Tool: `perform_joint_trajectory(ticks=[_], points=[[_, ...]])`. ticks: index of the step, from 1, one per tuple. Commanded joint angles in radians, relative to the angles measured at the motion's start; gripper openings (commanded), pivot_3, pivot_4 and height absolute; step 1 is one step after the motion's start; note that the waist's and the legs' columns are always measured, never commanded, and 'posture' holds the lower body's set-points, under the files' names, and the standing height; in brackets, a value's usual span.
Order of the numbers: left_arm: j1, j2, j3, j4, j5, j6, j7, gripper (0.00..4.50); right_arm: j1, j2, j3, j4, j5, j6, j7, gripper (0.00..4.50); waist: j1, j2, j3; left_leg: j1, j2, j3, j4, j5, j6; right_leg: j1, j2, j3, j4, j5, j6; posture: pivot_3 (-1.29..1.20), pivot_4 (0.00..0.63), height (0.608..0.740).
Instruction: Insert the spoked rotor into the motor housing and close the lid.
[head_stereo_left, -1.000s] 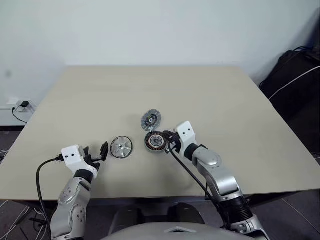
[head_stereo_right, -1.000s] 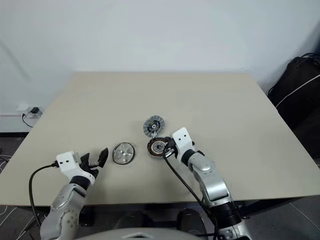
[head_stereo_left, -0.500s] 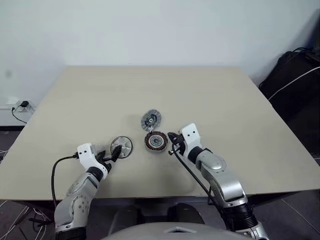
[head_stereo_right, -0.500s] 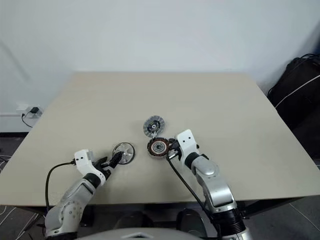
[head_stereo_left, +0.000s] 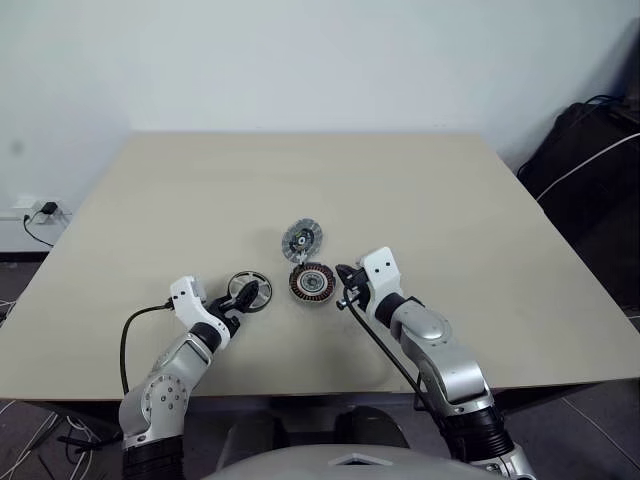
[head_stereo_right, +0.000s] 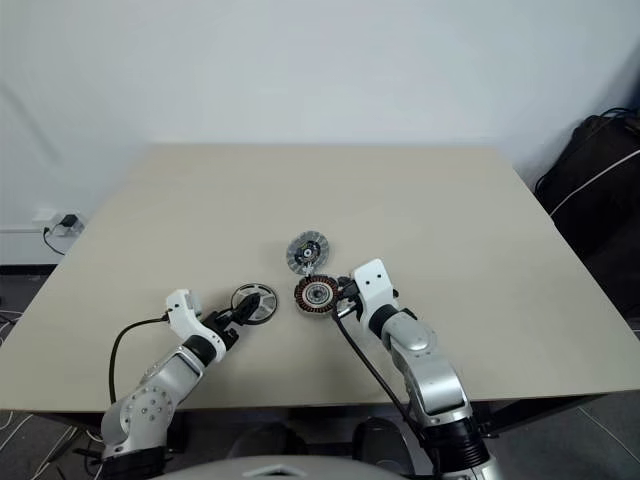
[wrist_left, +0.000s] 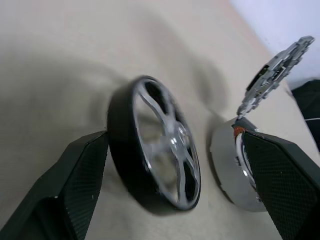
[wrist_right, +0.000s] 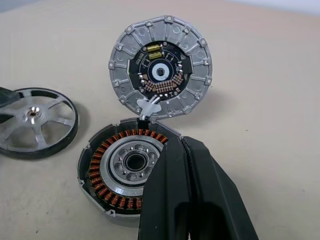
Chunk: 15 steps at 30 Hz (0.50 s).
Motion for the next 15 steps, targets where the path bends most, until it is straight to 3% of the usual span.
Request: perform_joint_trajectory(ticks=[1,12,15], points=[[-0.010,-0.027,0.030,-0.026,-0.046,0.021,0.045,4.50,-0.008,0.005,-0.006,-0.033,0.011,-0.008,-0.002,0.04,0.000,0.000,0.000,0.000,0.000,0.000,0.000,0.000,0.000,0.000,0.000,0.000,0.000,0.000,0.000,0.00,0.000,0.740],[-0.024,-0.173,0.130,0.055,-0.288,0.130,0.151,4.50,-0.019,0.013,-0.004,-0.015,0.008,-0.011,-0.004,0.04,0.004,-0.001,-0.001,0.000,0.000,-0.001,0.002,0.000,0.001,0.001,0.000,0.000,0.000,0.000,0.000,0.00,0.000,0.740],[-0.016,-0.191,0.122,0.069,-0.340,0.125,0.158,3.92,-0.020,0.014,-0.003,-0.016,0.008,-0.011,-0.004,0.00,0.006,-0.001,-0.001,0.000,0.000,-0.002,0.004,-0.001,0.001,0.002,0.000,0.000,0.000,0.001,0.001,0.00,0.000,0.740]])
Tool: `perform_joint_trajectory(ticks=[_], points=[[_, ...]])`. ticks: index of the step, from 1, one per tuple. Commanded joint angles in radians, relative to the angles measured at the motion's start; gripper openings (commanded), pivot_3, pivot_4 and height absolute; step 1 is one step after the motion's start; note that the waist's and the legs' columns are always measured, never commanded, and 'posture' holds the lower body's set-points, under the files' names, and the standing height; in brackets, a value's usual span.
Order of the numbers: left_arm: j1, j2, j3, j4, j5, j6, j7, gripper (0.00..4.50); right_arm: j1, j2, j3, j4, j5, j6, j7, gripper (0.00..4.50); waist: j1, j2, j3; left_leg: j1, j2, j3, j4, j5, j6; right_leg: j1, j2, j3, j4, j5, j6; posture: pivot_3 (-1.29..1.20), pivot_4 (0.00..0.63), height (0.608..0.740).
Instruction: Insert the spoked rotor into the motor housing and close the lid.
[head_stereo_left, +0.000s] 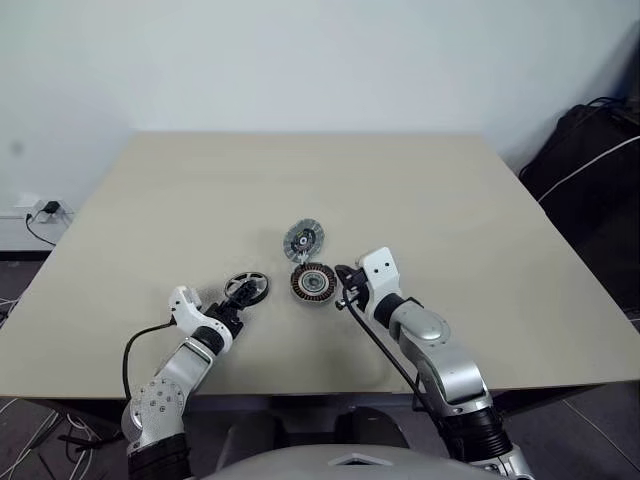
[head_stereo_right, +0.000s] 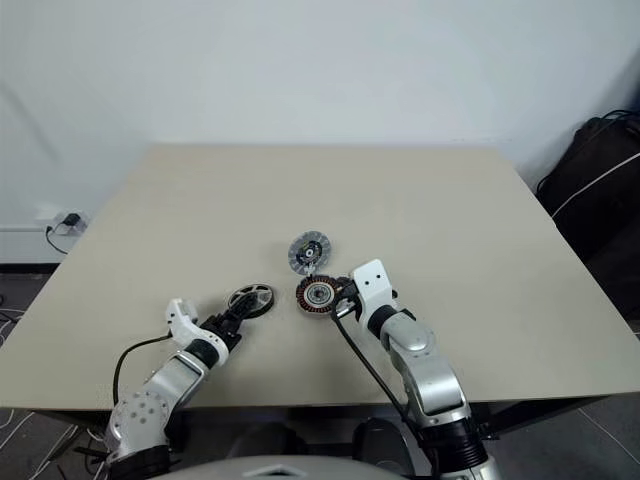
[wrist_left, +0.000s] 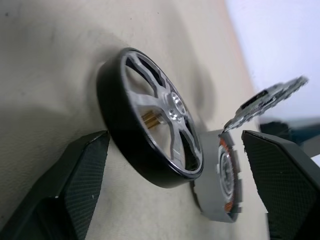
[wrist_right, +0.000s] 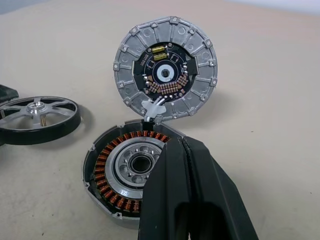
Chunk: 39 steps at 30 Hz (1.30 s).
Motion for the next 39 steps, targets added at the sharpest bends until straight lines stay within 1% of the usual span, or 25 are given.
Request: perform_joint_trajectory(ticks=[1,2,4,9,10,11,14,17,20,22,25,30,33,36,39], points=[[0.005,-0.083,-0.017,0.021,-0.068,0.007,0.012,3.60,-0.021,0.005,-0.004,-0.020,0.008,-0.011,-0.003,0.00,0.001,0.000,0.000,0.000,0.000,0.000,0.000,0.000,0.000,0.000,0.000,0.000,0.000,0.000,0.000,0.00,0.000,0.740],[0.007,-0.084,-0.022,0.023,-0.077,0.005,0.015,3.31,-0.022,0.005,-0.005,-0.019,0.008,-0.011,-0.003,0.00,0.002,0.000,0.000,0.000,0.000,0.000,0.001,0.000,0.001,0.000,0.000,0.000,0.000,0.000,0.000,0.00,0.000,0.740],[0.010,-0.080,-0.029,0.031,-0.089,0.001,0.023,2.58,-0.022,0.005,-0.006,-0.019,0.008,-0.010,-0.003,0.00,0.002,-0.001,0.000,-0.001,0.000,0.000,0.002,-0.001,0.001,0.000,0.000,0.000,0.000,0.001,0.001,0.00,0.000,0.740],[0.017,-0.070,-0.038,0.041,-0.106,-0.011,0.036,0.90,-0.025,0.000,-0.009,-0.017,0.005,-0.010,-0.003,0.00,0.002,-0.001,0.000,-0.001,0.000,0.000,0.002,-0.001,0.001,0.000,0.000,0.000,0.000,0.001,0.001,0.00,0.000,0.740],[0.018,-0.067,-0.039,0.043,-0.109,-0.016,0.039,0.60,-0.025,0.000,-0.009,-0.016,0.005,-0.010,-0.003,0.00,0.001,-0.001,0.000,-0.001,0.000,0.000,0.002,-0.001,0.001,0.000,0.000,0.000,0.000,0.001,0.001,0.00,0.000,0.740],[0.020,-0.063,-0.040,0.043,-0.113,-0.022,0.043,0.43,-0.025,-0.001,-0.009,-0.016,0.004,-0.010,-0.004,0.00,0.001,0.000,-0.001,-0.001,0.000,0.000,0.002,-0.001,0.001,0.000,0.000,0.000,0.000,0.001,0.001,0.00,0.000,0.740],[0.025,-0.056,-0.043,0.042,-0.111,-0.043,0.053,0.42,-0.024,-0.003,-0.009,-0.016,0.003,-0.011,-0.004,0.00,0.001,-0.001,-0.001,-0.001,0.000,0.000,0.002,-0.001,0.001,0.000,0.000,0.000,0.000,0.001,0.001,0.00,0.000,0.740],[0.029,-0.062,-0.035,0.028,-0.082,-0.131,0.025,0.42,-0.021,-0.003,-0.007,-0.017,0.002,-0.011,-0.005,0.00,0.000,-0.001,-0.001,-0.001,0.000,0.000,0.002,-0.001,0.001,0.000,0.000,0.000,0.000,0.001,0.001,0.00,0.000,0.740],[0.029,-0.071,-0.045,-0.014,-0.044,-0.273,-0.067,0.42,-0.019,-0.004,-0.006,-0.018,0.000,-0.012,-0.005,0.00,-0.005,-0.001,-0.001,-0.001,0.000,0.000,0.002,-0.001,0.001,-0.001,0.000,0.000,0.000,0.001,0.001,0.00,0.000,0.740],[0.023,-0.081,-0.055,-0.047,-0.061,-0.333,-0.125,0.42,-0.018,-0.005,-0.005,-0.017,0.000,-0.012,-0.005,0.00,-0.003,-0.002,0.000,-0.002,0.000,0.000,0.001,-0.001,0.001,-0.001,0.000,0.000,0.000,0.000,0.000,0.00,0.000,0.740],[0.014,-0.073,-0.091,-0.074,-0.114,-0.331,-0.180,0.42,-0.020,-0.005,-0.005,-0.014,0.001,-0.013,-0.005,0.00,0.002,-0.002,0.000,-0.004,0.000,-0.001,0.001,-0.001,0.001,-0.003,-0.001,0.000,-0.001,0.001,0.000,0.00,0.000,0.740],[-0.027,-0.027,-0.187,-0.077,-0.183,-0.240,-0.277,0.42,-0.021,-0.009,-0.018,-0.017,0.009,-0.009,-0.002,0.00,0.003,-0.002,0.000,-0.005,-0.001,0.000,0.002,-0.002,0.002,-0.002,-0.001,0.000,-0.002,0.001,0.001,0.00,0.000,0.740],[-0.067,-0.006,-0.240,-0.043,-0.185,-0.192,-0.300,0.42,-0.013,-0.021,-0.028,-0.024,0.009,-0.006,-0.002,0.00,0.002,-0.002,0.000,-0.005,-0.001,0.000,0.003,-0.002,0.003,-0.002,0.000,0.000,-0.001,0.001,0.002,0.00,0.000,0.740],[-0.102,0.018,-0.291,-0.009,-0.158,-0.144,-0.314,0.42,0.002,-0.032,-0.040,-0.031,0.012,-0.002,-0.003,0.00,0.002,-0.002,0.000,-0.005,0.000,0.000,0.003,-0.001,0.002,-0.002,0.001,0.000,-0.001,0.001,0.002,0.00,0.000,0.740],[-0.144,0.015,-0.320,0.068,-0.133,-0.095,-0.298,0.42,0.039,-0.046,-0.058,-0.052,0.013,0.005,-0.010,0.00,0.002,-0.002,0.000,-0.005,0.000,0.000,0.003,-0.001,0.003,-0.002,0.001,0.000,-0.001,0.001,0.001,0.00,0.000,0.740]])
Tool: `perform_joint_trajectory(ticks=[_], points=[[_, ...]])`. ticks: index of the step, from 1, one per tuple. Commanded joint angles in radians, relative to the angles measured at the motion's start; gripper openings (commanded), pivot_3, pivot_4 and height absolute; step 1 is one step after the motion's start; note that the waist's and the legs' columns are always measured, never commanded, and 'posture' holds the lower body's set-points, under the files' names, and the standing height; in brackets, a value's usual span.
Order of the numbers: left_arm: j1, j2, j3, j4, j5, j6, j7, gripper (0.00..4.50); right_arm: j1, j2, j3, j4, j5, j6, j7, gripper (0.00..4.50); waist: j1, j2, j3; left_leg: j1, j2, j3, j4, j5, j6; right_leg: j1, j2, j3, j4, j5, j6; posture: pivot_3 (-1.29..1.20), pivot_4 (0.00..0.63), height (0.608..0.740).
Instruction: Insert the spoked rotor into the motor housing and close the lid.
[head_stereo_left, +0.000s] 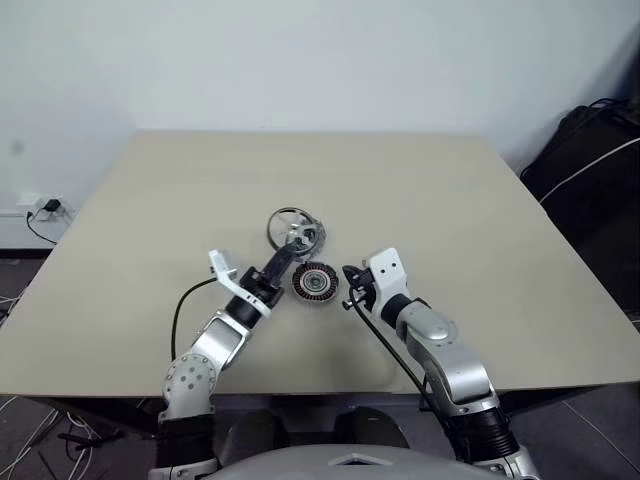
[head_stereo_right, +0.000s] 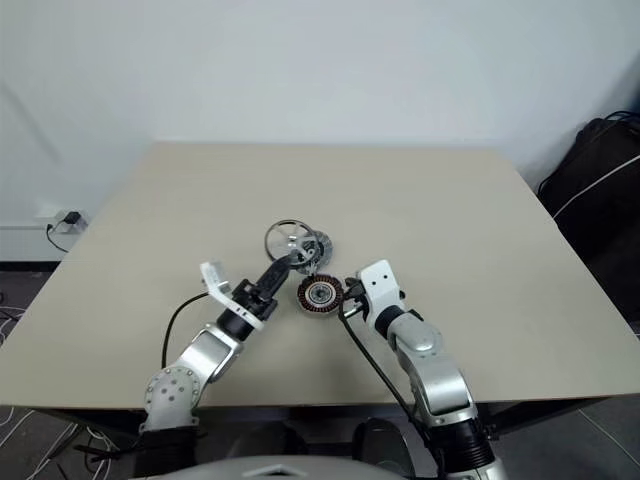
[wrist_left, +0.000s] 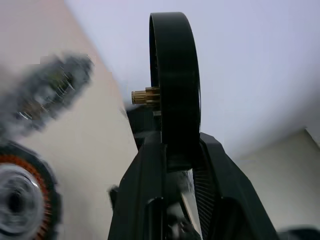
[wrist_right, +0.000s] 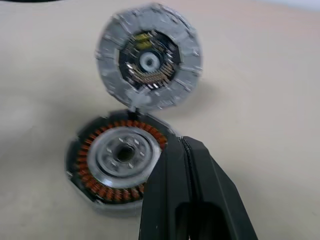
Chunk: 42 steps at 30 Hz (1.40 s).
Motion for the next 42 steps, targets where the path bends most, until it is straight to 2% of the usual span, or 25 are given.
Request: perform_joint_trajectory(ticks=[1,9,21,42], points=[[-0.049,-0.006,-0.036,0.072,0.023,0.054,0.002,0.42,0.030,-0.010,-0.032,-0.059,0.014,0.004,-0.010,0.00,0.000,0.000,0.000,0.000,0.000,0.000,0.000,0.000,0.000,0.000,0.000,0.000,0.000,0.000,0.000,0.00,0.000,0.740],[-0.103,-0.039,-0.032,0.204,0.065,0.097,0.028,0.42,0.133,-0.049,-0.061,-0.119,0.025,0.028,0.000,0.00,-0.001,0.000,0.000,0.000,0.001,0.000,0.001,0.000,0.000,0.000,0.000,0.000,0.000,0.000,0.000,0.00,0.000,0.740],[-0.145,-0.061,-0.023,0.322,0.110,0.082,0.027,0.42,0.151,-0.054,-0.051,-0.142,0.027,0.037,-0.012,0.00,0.000,0.000,0.000,0.000,0.000,-0.001,0.001,0.000,0.001,0.000,-0.001,0.000,0.000,0.000,0.000,0.00,0.000,0.740],[-0.150,-0.061,0.010,0.353,0.149,0.052,0.026,0.42,0.136,-0.055,-0.045,-0.136,0.022,0.045,-0.012,0.00,-0.001,0.000,0.000,0.000,0.000,-0.001,0.001,-0.001,0.001,0.000,-0.001,0.000,0.000,0.000,0.000,0.00,0.000,0.740]])
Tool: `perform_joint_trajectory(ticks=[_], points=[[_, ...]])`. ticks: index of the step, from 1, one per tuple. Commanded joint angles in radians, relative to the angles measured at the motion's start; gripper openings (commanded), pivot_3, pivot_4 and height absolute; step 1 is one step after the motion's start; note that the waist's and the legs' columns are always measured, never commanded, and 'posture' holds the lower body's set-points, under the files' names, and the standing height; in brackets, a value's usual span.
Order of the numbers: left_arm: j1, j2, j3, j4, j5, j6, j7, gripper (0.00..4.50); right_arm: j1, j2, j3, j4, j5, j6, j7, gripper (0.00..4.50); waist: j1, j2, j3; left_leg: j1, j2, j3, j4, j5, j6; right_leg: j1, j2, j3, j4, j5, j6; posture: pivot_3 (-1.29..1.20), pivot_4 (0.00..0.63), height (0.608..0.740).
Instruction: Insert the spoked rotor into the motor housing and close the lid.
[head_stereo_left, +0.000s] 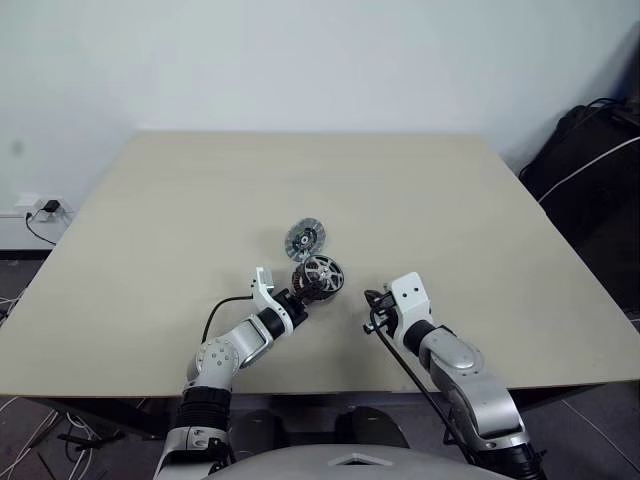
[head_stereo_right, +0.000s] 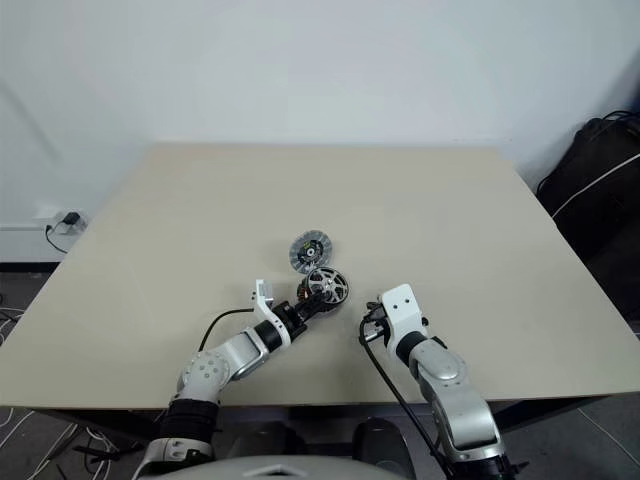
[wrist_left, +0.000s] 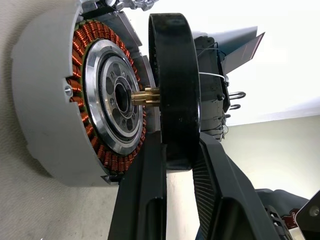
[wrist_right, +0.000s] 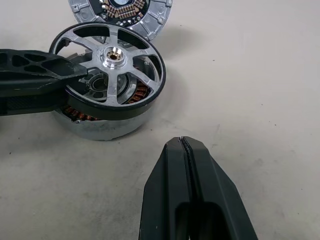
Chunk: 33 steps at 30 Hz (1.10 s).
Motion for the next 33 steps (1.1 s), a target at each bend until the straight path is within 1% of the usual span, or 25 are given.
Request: perform_joint_trajectory(ticks=[1,3,5,6,8,9,15,16,24,33], points=[[-0.026,-0.065,0.022,-0.008,0.010,-0.029,0.000,0.42,-0.017,-0.001,-0.008,-0.036,0.004,-0.001,-0.006,0.00,0.000,0.000,0.000,0.000,0.000,0.000,0.000,0.000,0.000,0.000,0.000,0.000,0.000,0.000,0.000,0.00,0.000,0.740],[-0.022,-0.066,0.024,-0.009,0.011,-0.030,0.000,0.42,-0.017,-0.001,-0.008,-0.036,0.005,0.000,-0.006,0.00,0.000,0.000,0.000,0.000,0.000,0.000,0.000,0.000,0.000,0.000,0.000,0.000,0.000,0.000,0.000,0.00,0.000,0.740],[-0.019,-0.067,0.026,-0.011,0.012,-0.031,0.002,1.17,-0.017,-0.001,-0.007,-0.036,0.005,0.000,-0.005,0.00,0.000,0.000,0.000,0.000,0.000,0.000,0.000,0.000,0.000,0.000,0.000,0.000,0.000,0.000,0.000,0.00,0.000,0.740],[-0.018,-0.067,0.027,-0.010,0.015,-0.032,0.000,1.39,-0.016,-0.001,-0.006,-0.037,0.004,0.000,-0.005,0.00,0.000,0.000,0.000,0.000,0.000,0.000,0.000,0.000,0.000,0.000,0.000,0.000,0.000,0.000,0.000,0.00,0.000,0.740],[-0.016,-0.069,0.030,-0.009,0.019,-0.035,-0.001,2.11,-0.016,-0.001,-0.006,-0.038,0.005,0.000,-0.005,0.00,0.000,0.001,-0.001,0.000,0.000,0.000,0.000,0.000,0.000,0.000,0.000,0.000,0.000,0.000,0.000,0.00,0.000,0.740],[-0.014,-0.070,0.032,-0.011,0.019,-0.037,-0.003,2.35,-0.015,-0.001,-0.006,-0.038,0.004,0.000,-0.005,0.00,0.001,0.001,-0.001,0.000,0.000,0.000,0.000,0.000,0.000,0.000,0.000,0.000,0.000,0.000,0.000,0.00,0.000,0.740],[-0.003,-0.071,0.038,-0.036,0.022,-0.044,0.005,4.28,-0.012,-0.001,-0.004,-0.040,0.003,0.000,-0.006,0.00,0.000,0.003,-0.002,0.002,0.000,0.000,0.000,-0.002,0.003,0.002,-0.001,0.000,0.000,0.001,0.001,0.00,0.000,0.740],[-0.001,-0.071,0.039,-0.042,0.023,-0.046,0.008,4.47,-0.012,-0.001,-0.003,-0.040,0.003,0.000,-0.006,0.00,0.000,0.004,-0.003,0.002,0.000,0.000,0.000,-0.002,0.003,0.002,-0.001,0.000,0.000,0.001,0.002,0.00,0.000,0.740],[0.006,-0.067,0.043,-0.092,0.049,-0.085,0.060,4.47,-0.020,0.002,0.001,-0.030,0.002,-0.002,-0.008,0.00,-0.001,0.004,-0.003,0.003,0.000,-0.002,0.000,-0.002,0.003,0.002,-0.001,-0.001,0.000,0.001,0.002,0.00,0.000,0.740],[0.002,-0.061,0.012,-0.115,0.055,-0.100,0.030,4.47,-0.033,0.006,0.007,-0.019,0.004,-0.007,-0.008,0.00,0.001,0.003,-0.002,0.000,0.000,-0.002,0.000,-0.001,0.001,0.000,0.000,-0.001,-0.001,0.000,-0.001,0.00,0.000,0.740]])
